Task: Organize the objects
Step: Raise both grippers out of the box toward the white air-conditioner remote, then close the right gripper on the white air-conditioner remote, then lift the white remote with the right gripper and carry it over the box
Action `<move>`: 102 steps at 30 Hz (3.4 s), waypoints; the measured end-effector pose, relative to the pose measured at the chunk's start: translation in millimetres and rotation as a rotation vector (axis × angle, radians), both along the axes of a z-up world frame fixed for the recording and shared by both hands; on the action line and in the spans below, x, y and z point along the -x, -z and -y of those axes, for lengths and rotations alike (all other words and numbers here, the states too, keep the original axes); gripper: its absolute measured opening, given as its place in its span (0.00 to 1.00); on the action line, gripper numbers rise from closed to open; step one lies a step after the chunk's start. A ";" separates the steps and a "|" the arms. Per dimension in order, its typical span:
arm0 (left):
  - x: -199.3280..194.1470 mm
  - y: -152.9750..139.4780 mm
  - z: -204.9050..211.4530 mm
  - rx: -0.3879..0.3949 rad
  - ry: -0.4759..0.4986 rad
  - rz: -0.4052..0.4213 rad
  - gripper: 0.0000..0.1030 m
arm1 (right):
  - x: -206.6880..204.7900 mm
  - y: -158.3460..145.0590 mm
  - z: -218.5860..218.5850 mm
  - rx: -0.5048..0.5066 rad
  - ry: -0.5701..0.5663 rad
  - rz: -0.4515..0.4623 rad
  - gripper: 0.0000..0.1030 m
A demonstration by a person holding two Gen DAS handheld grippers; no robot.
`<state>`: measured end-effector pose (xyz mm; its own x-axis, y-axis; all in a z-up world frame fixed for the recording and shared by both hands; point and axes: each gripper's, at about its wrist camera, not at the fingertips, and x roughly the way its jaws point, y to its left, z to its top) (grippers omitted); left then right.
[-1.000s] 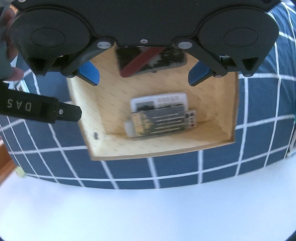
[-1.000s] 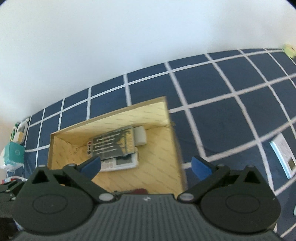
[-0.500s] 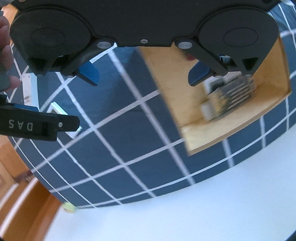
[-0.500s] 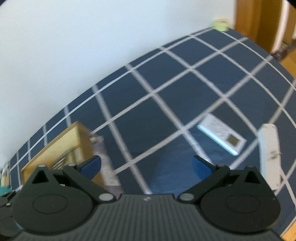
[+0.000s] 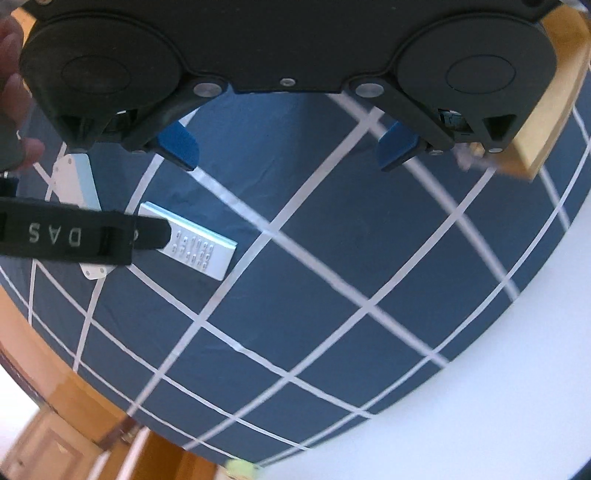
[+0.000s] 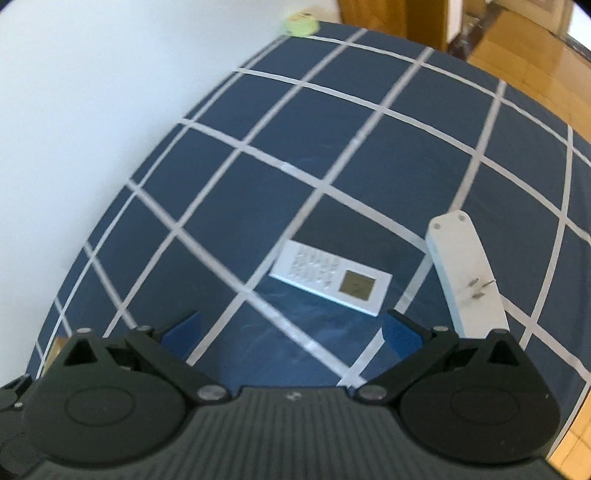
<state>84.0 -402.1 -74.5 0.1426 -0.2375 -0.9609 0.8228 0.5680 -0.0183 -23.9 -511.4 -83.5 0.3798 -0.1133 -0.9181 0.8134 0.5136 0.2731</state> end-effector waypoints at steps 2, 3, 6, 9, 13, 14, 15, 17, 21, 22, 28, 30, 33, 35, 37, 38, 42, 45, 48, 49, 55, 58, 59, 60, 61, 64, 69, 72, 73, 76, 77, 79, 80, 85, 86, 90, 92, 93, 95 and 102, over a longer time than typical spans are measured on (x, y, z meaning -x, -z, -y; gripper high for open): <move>-4.0 8.6 14.3 -0.011 0.036 -0.006 1.00 | 1.5 12.2 9.4 -0.027 0.042 -0.013 1.00; -5.4 12.9 20.2 -0.017 0.053 -0.009 1.00 | 2.1 17.4 13.4 -0.039 0.062 -0.019 1.00; -10.0 29.3 39.7 -0.042 0.112 -0.025 1.00 | 5.4 33.9 26.0 -0.072 0.132 -0.028 0.99; -15.7 45.2 55.5 -0.055 0.150 -0.055 1.00 | 9.1 47.5 37.5 -0.096 0.208 -0.040 0.99; -21.0 66.3 70.7 -0.077 0.181 -0.074 1.00 | 9.1 64.2 46.8 -0.130 0.250 -0.053 0.98; -22.0 70.6 73.8 -0.079 0.186 -0.084 1.00 | 9.5 68.7 48.8 -0.145 0.263 -0.053 0.98; -22.6 75.6 76.9 -0.084 0.193 -0.092 1.00 | 9.5 73.0 50.6 -0.161 0.275 -0.054 0.98; -21.9 83.2 82.7 -0.090 0.220 -0.103 1.00 | 7.9 79.4 53.4 -0.176 0.287 -0.058 0.98; -19.2 93.7 94.8 -0.093 0.265 -0.118 0.99 | 4.2 88.2 56.2 -0.177 0.297 -0.066 0.96; -19.0 95.6 97.2 -0.092 0.269 -0.123 0.99 | 3.6 90.2 57.0 -0.176 0.301 -0.071 0.96; -18.3 105.3 109.4 -0.092 0.306 -0.160 0.99 | 3.2 98.8 57.9 -0.166 0.327 -0.098 0.91; -18.5 106.8 112.5 -0.093 0.311 -0.167 0.99 | 3.5 103.3 58.0 -0.182 0.331 -0.102 0.91; -17.0 107.0 117.3 -0.090 0.329 -0.172 0.99 | 4.5 106.6 58.7 -0.197 0.346 -0.092 0.91; -16.6 105.7 119.3 -0.081 0.341 -0.173 0.99 | 4.7 107.5 59.3 -0.204 0.350 -0.087 0.90; -15.5 106.9 122.3 -0.083 0.351 -0.181 0.99 | 5.0 107.8 59.8 -0.214 0.355 -0.080 0.89; -15.2 108.0 123.6 -0.085 0.356 -0.184 0.99 | 5.6 108.6 60.4 -0.222 0.361 -0.074 0.86; -14.2 112.6 127.4 -0.091 0.362 -0.200 0.96 | 4.9 106.5 60.9 -0.212 0.368 -0.075 0.77; -13.9 113.0 129.3 -0.083 0.359 -0.215 0.92 | 5.2 105.6 61.8 -0.215 0.361 -0.073 0.72; -10.6 111.9 132.4 -0.069 0.368 -0.229 0.84 | 6.8 105.6 64.3 -0.233 0.363 -0.060 0.65; -10.7 110.4 131.3 -0.066 0.373 -0.235 0.81 | 7.0 105.5 64.8 -0.235 0.363 -0.061 0.65; -8.7 109.3 131.9 -0.052 0.368 -0.254 0.73 | 6.7 105.2 67.2 -0.239 0.351 -0.063 0.63; -8.0 107.9 130.8 -0.053 0.357 -0.248 0.72 | 2.2 106.0 69.1 -0.237 0.340 -0.065 0.63; -7.9 107.3 130.5 -0.054 0.354 -0.244 0.71 | 1.4 105.9 69.0 -0.235 0.334 -0.067 0.63; -7.8 106.4 130.2 -0.054 0.352 -0.239 0.71 | -0.3 106.2 68.5 -0.232 0.327 -0.067 0.63; -8.5 104.7 128.5 -0.055 0.349 -0.234 0.71 | -1.0 106.0 68.0 -0.230 0.321 -0.067 0.63; -11.1 98.2 122.7 -0.052 0.335 -0.221 0.71 | -2.1 103.9 66.2 -0.231 0.306 -0.059 0.62; -17.4 84.5 110.9 -0.042 0.293 -0.195 0.71 | -11.4 93.2 59.8 -0.215 0.244 -0.042 0.62; -22.6 72.4 99.7 -0.030 0.256 -0.178 0.71 | -19.4 82.9 54.1 -0.200 0.193 -0.027 0.62; -24.1 67.7 95.2 -0.026 0.242 -0.169 0.71 | -21.9 79.4 52.0 -0.195 0.177 -0.021 0.62; -29.2 54.6 81.4 -0.014 0.197 -0.147 0.71 | -30.6 68.1 44.2 -0.180 0.125 -0.003 0.62; -30.2 51.2 77.2 -0.011 0.181 -0.140 0.71 | -33.7 64.1 41.1 -0.176 0.106 0.004 0.62; -33.7 42.4 65.2 -0.004 0.143 -0.126 0.71 | -40.4 56.5 34.1 -0.168 0.068 0.017 0.62; -35.2 37.8 58.7 0.000 0.122 -0.117 0.71 | -43.8 52.7 30.5 -0.165 0.050 0.022 0.62; -41.3 17.3 25.7 0.012 0.027 -0.082 0.71 | -59.9 34.2 8.5 -0.153 -0.050 0.051 0.62; -41.9 13.7 19.4 0.014 0.008 -0.074 0.71 | -62.6 31.0 3.9 -0.152 -0.070 0.056 0.62; -45.0 0.6 -11.0 0.019 -0.066 -0.059 0.71 | -71.7 18.5 -18.4 -0.149 -0.154 0.077 0.62; -45.4 -4.6 -27.1 0.023 -0.105 -0.052 0.71 | -76.5 13.3 -30.8 -0.149 -0.195 0.082 0.62; -45.3 -7.2 -35.0 0.024 -0.122 -0.048 0.71 | -78.9 10.5 -37.8 -0.149 -0.216 0.084 0.62; -45.5 -12.0 -51.7 0.030 -0.161 -0.041 0.71 | -83.1 6.1 -50.3 -0.150 -0.250 0.087 0.62; -45.8 -31.9 -110.0 0.050 -0.306 -0.009 0.71 | -100.3 -13.8 -100.7 -0.139 -0.392 0.104 0.62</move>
<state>129.8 -292.2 -42.6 0.2062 -0.2318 -0.9507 0.6135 0.7875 -0.0590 76.4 -410.7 -69.7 0.4605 0.1800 -0.8692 0.5287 0.7310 0.4315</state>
